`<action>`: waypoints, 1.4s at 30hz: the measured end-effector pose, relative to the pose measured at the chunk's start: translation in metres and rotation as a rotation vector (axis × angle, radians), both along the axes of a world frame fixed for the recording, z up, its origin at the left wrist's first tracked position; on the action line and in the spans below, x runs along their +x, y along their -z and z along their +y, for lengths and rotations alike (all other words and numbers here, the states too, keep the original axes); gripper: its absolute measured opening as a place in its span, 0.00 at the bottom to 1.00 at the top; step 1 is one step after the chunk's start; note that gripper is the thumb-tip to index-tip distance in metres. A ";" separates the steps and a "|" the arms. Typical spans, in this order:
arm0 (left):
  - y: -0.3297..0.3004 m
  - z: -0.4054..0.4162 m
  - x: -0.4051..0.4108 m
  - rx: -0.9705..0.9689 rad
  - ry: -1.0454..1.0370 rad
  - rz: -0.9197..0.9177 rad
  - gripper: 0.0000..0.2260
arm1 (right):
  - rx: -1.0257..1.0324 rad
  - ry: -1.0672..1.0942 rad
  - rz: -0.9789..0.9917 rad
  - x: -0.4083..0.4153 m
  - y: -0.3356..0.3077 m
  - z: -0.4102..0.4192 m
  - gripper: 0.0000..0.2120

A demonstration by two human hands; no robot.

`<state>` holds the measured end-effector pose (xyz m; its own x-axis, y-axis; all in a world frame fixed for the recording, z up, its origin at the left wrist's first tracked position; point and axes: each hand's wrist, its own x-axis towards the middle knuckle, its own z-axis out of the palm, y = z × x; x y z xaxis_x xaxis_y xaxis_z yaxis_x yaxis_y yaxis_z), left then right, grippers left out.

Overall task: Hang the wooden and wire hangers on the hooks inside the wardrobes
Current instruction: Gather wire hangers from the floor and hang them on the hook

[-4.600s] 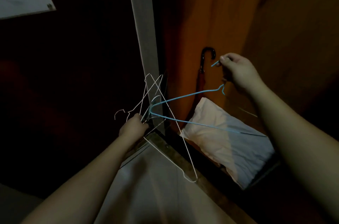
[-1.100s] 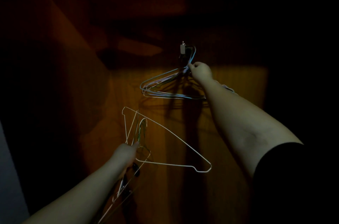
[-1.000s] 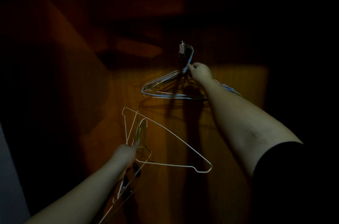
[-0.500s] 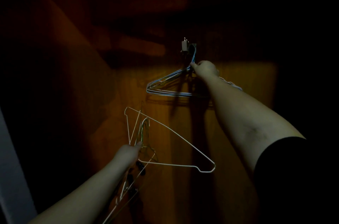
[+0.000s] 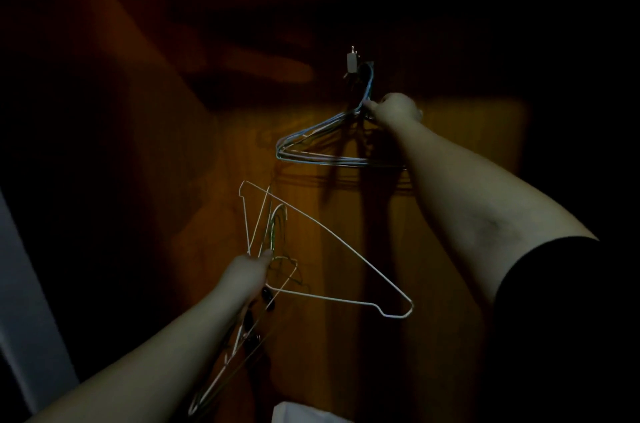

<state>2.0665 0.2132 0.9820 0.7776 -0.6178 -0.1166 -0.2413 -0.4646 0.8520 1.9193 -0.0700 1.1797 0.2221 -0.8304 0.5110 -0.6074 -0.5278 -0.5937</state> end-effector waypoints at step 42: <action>0.094 0.084 0.051 -0.105 0.493 0.859 0.14 | -0.048 -0.130 0.644 -0.030 0.317 0.290 0.46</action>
